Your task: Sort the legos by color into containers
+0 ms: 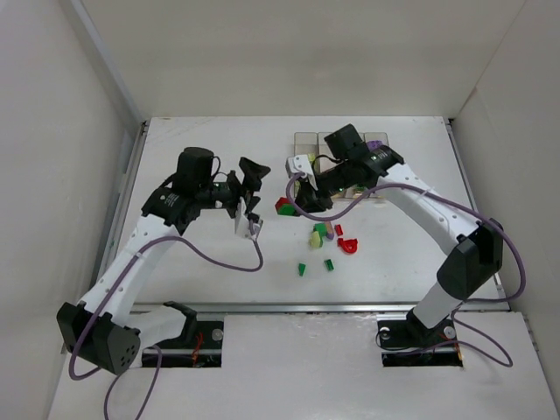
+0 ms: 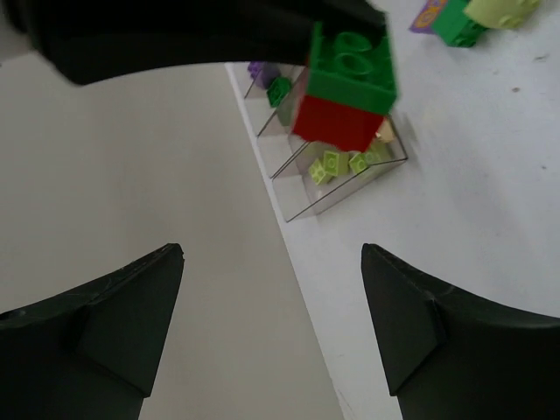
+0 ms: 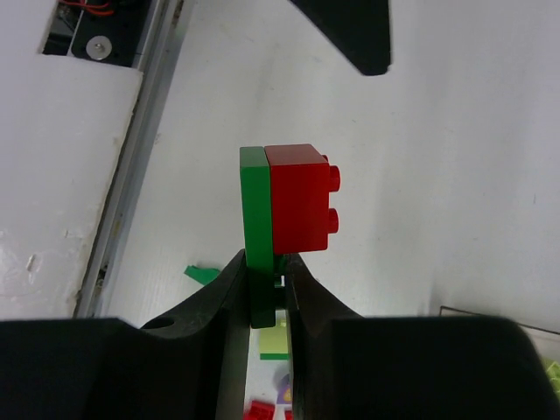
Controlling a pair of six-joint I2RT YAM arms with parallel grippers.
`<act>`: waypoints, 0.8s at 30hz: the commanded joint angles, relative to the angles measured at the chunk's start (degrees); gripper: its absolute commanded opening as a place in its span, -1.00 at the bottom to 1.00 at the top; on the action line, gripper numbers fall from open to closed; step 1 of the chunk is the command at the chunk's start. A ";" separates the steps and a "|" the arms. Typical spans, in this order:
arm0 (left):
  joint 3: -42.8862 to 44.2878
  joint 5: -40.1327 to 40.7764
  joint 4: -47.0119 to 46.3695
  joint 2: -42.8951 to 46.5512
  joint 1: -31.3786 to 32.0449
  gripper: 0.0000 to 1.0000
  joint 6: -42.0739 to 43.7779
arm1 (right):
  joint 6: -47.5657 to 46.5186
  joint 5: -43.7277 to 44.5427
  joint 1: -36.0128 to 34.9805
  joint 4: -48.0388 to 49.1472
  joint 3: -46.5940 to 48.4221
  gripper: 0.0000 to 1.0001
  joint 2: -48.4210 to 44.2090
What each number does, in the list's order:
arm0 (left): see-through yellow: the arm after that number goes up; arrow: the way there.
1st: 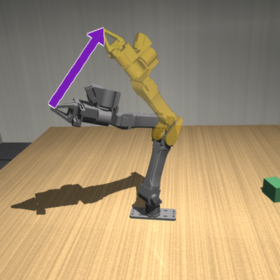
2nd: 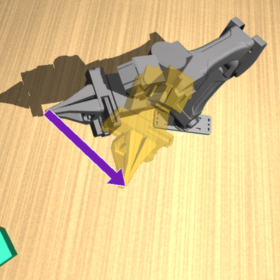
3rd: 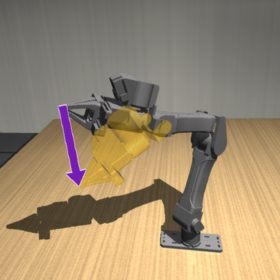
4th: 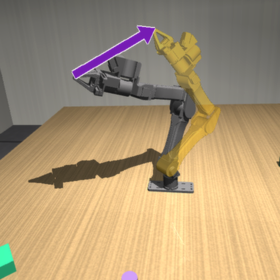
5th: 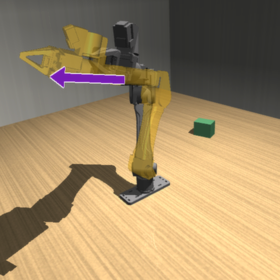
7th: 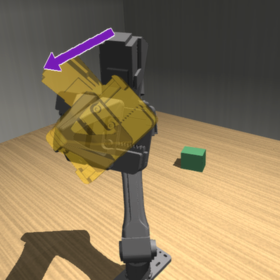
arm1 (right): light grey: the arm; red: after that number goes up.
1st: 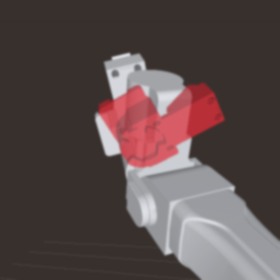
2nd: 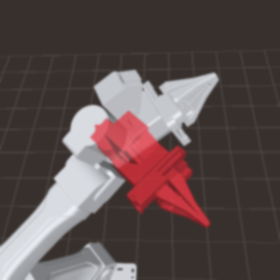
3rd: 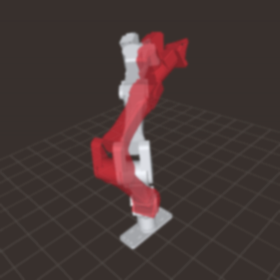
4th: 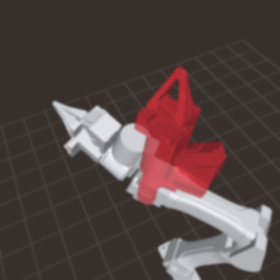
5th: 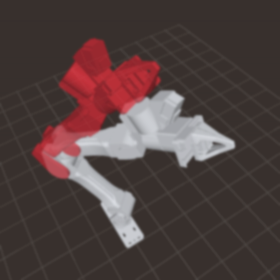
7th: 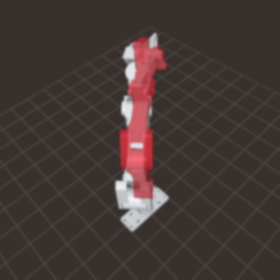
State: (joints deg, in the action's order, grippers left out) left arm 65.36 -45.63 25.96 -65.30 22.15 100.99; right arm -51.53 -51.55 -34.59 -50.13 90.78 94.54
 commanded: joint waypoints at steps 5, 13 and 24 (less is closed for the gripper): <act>-2.26 -1.22 10.70 2.98 4.38 0.57 23.99 | 1.78 -2.60 -0.91 2.93 -2.54 -1.00 -4.45; -2.26 1.06 10.70 2.46 8.60 0.55 25.83 | 5.64 0.75 -3.20 5.83 -2.54 -1.00 -3.40; -1.73 3.26 11.22 1.40 9.84 0.03 25.84 | 6.18 0.75 -3.73 7.59 -2.54 -1.00 -3.40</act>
State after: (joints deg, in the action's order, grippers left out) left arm 63.31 -42.30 35.68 -64.07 31.66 113.40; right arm -46.02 -49.89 -37.71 -45.65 88.25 91.88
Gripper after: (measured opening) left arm 0.533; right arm 0.231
